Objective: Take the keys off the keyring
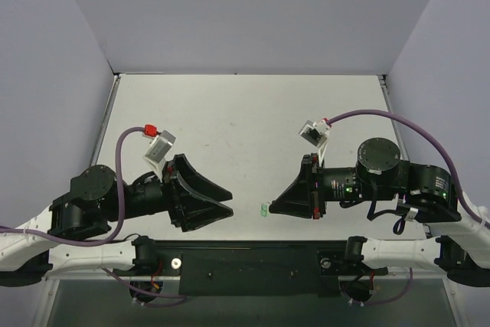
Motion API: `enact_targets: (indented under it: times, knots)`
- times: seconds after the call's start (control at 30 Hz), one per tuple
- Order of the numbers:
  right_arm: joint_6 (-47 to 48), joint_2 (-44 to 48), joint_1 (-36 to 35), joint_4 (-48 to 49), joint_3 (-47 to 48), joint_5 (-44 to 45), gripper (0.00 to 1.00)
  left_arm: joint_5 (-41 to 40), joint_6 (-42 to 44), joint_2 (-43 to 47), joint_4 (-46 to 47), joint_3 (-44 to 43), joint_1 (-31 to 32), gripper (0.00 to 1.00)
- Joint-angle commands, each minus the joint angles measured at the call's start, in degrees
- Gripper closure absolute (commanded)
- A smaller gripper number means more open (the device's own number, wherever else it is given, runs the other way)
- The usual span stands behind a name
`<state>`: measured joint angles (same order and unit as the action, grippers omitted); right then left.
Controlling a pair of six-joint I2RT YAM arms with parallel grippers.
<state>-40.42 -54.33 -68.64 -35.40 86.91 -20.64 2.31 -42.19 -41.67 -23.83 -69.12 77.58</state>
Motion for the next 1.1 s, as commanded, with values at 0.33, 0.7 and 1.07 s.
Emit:
enact_targets:
  times: [0.33,0.7,1.07]
  knots:
    - [-1.1,0.3,0.3,4.5,1.9,0.1,1.0,-1.4,-1.5,-7.0,11.3,-0.9,0.3,0.39]
    - [-0.8,0.4,0.3,5.0,2.0,-0.4,1.0,0.2,-1.3,-9.7,12.7,-1.4,0.2,0.59]
    - [-1.4,1.0,0.3,7.1,1.0,-2.5,0.93,0.9,-1.4,-10.5,13.6,-1.7,0.2,1.0]
